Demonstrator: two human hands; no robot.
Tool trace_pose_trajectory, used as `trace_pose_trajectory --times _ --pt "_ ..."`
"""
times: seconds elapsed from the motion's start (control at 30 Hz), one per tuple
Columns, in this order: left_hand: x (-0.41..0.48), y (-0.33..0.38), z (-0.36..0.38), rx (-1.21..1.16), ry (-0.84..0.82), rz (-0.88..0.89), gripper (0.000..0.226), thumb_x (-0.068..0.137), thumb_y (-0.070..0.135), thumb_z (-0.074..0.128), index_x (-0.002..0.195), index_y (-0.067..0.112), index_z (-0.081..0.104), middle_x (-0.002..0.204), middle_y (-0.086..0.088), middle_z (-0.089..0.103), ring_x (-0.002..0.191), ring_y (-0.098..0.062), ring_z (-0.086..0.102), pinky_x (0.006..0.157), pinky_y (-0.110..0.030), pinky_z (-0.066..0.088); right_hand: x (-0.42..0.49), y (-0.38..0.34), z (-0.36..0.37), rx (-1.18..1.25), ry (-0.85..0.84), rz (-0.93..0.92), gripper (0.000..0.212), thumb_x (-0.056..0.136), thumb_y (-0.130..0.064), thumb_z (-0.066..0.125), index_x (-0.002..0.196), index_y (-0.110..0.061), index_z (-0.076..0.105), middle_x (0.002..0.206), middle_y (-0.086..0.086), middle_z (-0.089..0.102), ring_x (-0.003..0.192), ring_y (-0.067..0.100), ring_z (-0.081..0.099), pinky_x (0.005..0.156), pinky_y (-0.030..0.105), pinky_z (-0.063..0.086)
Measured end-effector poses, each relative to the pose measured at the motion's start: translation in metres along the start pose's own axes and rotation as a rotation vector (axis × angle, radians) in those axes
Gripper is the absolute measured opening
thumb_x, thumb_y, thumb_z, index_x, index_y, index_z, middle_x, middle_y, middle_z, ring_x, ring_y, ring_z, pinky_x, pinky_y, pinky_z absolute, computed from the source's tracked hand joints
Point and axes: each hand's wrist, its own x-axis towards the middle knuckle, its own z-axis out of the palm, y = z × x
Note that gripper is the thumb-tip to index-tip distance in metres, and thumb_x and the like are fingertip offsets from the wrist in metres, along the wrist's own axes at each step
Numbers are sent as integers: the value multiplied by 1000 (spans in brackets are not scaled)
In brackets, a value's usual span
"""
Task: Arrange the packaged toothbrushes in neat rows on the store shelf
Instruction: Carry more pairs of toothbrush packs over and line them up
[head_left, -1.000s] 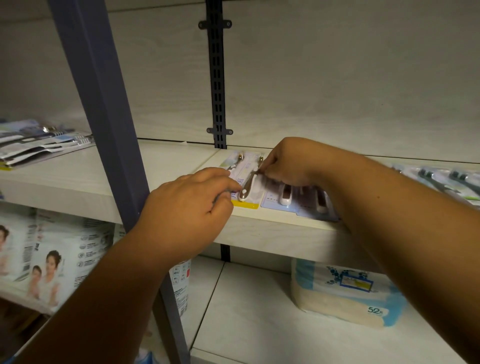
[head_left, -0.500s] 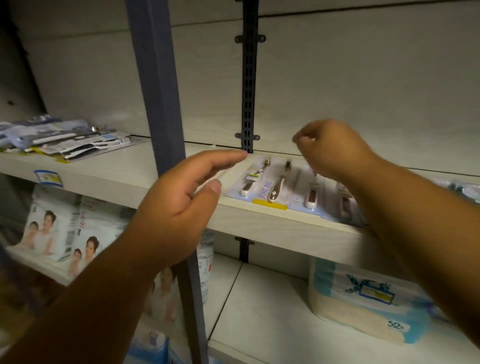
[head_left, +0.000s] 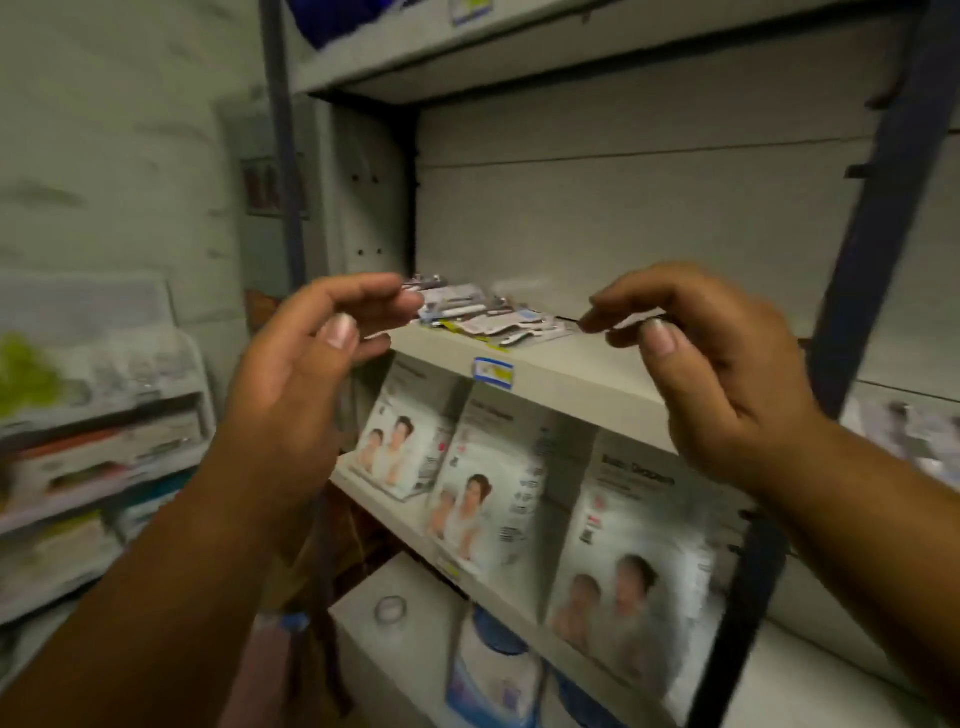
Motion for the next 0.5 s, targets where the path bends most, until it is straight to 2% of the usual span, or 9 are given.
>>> trace_pose_trajectory --times 0.07,0.17,0.33,0.47,0.5 --pt "-1 -5 -56 41 12 -33 45 95 42 38 128 19 57 129 -7 67 125 -27 60 105 -51 44 17 -1 43 103 25 64 36 100 -29 35 121 -16 62 113 -3 70 107 20 68 85 53 54" --pt "-1 -13 -124 80 12 -77 43 94 47 38 127 27 58 130 -4 67 126 -26 59 108 -56 42 44 -1 89 212 87 159 40 96 -32 31 120 -18 60 116 -1 70 111 19 67 91 49 55" --pt "8 -28 -190 129 -12 -104 47 94 47 36 129 23 57 129 -2 67 128 -23 58 109 -54 41 87 14 134 282 212 347 36 100 -38 27 107 -41 62 114 -3 70 115 22 65 98 46 53" --pt "25 -53 -209 160 -61 -108 49 95 49 35 130 23 57 130 0 67 128 -21 58 109 -55 41 108 38 157 214 176 536 50 109 -9 24 101 -46 58 105 -24 71 109 1 66 100 32 55" --pt "30 -62 -210 167 -69 -110 49 95 49 35 130 22 57 130 1 67 128 -21 58 109 -55 41 111 46 162 208 168 556 48 110 -10 24 102 -45 56 105 -24 70 108 1 65 99 30 55"
